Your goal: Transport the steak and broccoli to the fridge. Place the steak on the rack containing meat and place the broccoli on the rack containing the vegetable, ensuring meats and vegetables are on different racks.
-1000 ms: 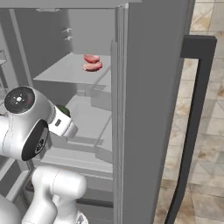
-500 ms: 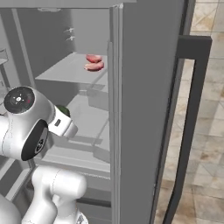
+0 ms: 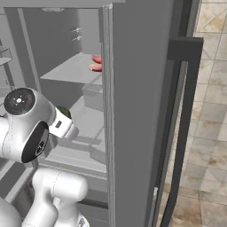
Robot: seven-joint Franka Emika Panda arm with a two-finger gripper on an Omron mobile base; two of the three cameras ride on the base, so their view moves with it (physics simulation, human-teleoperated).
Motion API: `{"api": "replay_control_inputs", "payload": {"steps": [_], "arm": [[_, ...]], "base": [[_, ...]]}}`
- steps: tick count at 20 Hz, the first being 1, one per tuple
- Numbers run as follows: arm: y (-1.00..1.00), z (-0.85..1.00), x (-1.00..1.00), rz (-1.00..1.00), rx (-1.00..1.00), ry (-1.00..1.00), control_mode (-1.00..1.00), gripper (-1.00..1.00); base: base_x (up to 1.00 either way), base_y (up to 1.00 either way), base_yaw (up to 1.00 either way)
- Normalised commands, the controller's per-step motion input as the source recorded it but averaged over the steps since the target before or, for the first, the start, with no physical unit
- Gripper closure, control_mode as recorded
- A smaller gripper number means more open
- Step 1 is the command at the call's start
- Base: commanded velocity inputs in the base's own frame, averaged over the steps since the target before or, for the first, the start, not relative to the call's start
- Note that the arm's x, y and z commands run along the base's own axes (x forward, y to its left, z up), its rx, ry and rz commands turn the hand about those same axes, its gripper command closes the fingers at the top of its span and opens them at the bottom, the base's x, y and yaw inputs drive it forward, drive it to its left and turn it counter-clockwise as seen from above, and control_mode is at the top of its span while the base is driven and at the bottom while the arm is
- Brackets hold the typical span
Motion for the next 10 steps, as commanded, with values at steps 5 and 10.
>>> {"api": "replay_control_inputs", "payload": {"steps": [5, 10], "arm": [[0.00, -0.13, 0.46, 0.10, -0.01, 0.01, -1.00, 1.00], [0.00, -0.45, 0.43, 0.01, -0.14, 0.00, -1.00, 1.00]], "base": [[0.00, 0.00, 0.00], [0.00, 0.00, 0.00]]}}
